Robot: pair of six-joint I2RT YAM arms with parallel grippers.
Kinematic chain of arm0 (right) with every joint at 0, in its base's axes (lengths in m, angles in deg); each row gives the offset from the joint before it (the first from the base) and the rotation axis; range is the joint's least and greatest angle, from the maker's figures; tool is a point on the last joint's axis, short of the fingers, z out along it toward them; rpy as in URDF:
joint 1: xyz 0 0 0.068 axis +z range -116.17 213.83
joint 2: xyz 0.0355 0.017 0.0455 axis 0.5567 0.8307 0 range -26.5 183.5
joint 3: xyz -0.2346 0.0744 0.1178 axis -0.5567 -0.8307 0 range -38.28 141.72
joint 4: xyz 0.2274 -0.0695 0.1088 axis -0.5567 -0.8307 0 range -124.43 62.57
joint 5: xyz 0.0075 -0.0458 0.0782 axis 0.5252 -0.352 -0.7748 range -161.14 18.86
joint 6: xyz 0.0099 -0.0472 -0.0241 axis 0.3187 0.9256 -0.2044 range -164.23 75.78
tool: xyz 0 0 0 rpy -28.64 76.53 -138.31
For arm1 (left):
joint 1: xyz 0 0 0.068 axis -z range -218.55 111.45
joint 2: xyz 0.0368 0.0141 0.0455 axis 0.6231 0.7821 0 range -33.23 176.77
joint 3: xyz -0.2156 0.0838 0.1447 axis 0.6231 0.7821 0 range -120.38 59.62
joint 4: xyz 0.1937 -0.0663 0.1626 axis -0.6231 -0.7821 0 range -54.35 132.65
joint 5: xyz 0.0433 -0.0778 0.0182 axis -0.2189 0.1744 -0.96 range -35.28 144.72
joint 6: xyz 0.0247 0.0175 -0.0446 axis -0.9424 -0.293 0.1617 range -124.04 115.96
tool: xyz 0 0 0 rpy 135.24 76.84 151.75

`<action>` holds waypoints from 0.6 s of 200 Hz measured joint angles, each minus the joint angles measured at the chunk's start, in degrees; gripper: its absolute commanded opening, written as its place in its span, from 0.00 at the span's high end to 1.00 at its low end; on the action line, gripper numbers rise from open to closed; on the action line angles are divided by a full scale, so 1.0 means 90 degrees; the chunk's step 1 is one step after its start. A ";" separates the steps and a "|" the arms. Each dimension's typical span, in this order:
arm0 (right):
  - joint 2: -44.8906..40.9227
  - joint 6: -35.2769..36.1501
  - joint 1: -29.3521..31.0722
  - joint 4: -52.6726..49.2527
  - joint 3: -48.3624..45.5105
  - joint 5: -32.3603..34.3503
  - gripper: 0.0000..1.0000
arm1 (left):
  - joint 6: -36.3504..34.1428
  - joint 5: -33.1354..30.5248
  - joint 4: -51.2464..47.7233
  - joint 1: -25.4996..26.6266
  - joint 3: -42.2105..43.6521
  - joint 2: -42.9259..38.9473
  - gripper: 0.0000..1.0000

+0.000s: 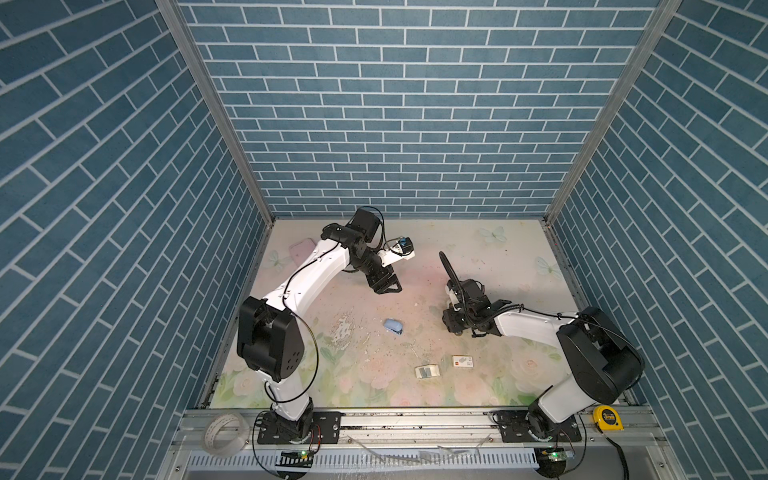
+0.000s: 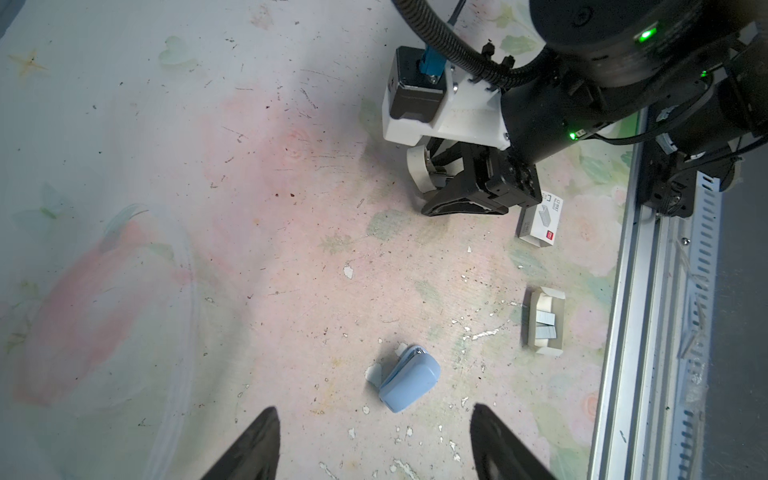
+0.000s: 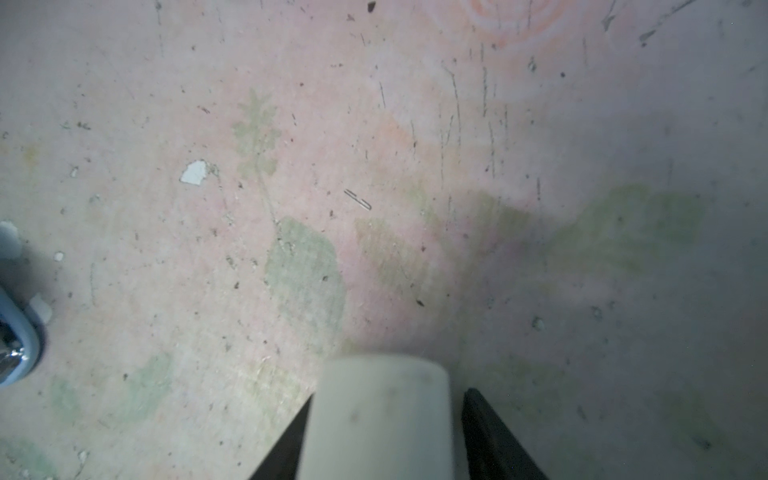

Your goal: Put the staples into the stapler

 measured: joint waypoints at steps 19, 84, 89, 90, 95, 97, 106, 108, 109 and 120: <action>-0.0129 -0.0007 0.0005 -0.0068 -0.0073 0.0027 0.38 | -0.0124 0.0044 -0.0109 0.0000 -0.0002 0.0000 0.26; -0.1251 -0.0129 0.0005 -0.0789 -0.0296 -0.0141 0.33 | -0.0918 -0.0027 -0.0622 0.0058 -0.0015 0.0146 0.26; -0.1360 -0.0143 0.0005 -0.0860 -0.0333 -0.0163 0.33 | -0.0981 -0.0039 -0.0651 0.0075 -0.0015 0.0180 0.26; -0.1360 -0.0143 0.0005 -0.0860 -0.0333 -0.0163 0.33 | -0.1001 -0.0039 -0.0658 0.0080 -0.0015 0.0189 0.26; -0.1484 -0.0172 0.0005 -0.0974 -0.0362 -0.0194 0.33 | -0.1059 -0.0051 -0.0685 0.0102 -0.0015 0.0226 0.26; -0.1525 -0.0177 0.0005 -0.1015 -0.0367 -0.0206 0.33 | -0.1086 -0.0061 -0.0695 0.0112 -0.0015 0.0248 0.26; -0.1712 -0.0209 0.0005 -0.1195 -0.0384 -0.0279 0.34 | -0.1190 -0.0112 -0.0719 0.0158 -0.0015 0.0323 0.26; -0.1739 -0.0216 0.0005 -0.1229 -0.0384 -0.0289 0.34 | -0.1214 -0.0124 -0.0724 0.0170 -0.0015 0.0345 0.26; -0.1753 -0.0221 0.0005 -0.1239 -0.0384 -0.0296 0.34 | -0.1224 -0.0131 -0.0724 0.0175 -0.0015 0.0352 0.26; -0.1972 -0.0301 0.0002 -0.1450 -0.0384 -0.0474 0.35 | -0.1336 -0.0214 -0.0716 0.0248 -0.0005 0.0435 0.26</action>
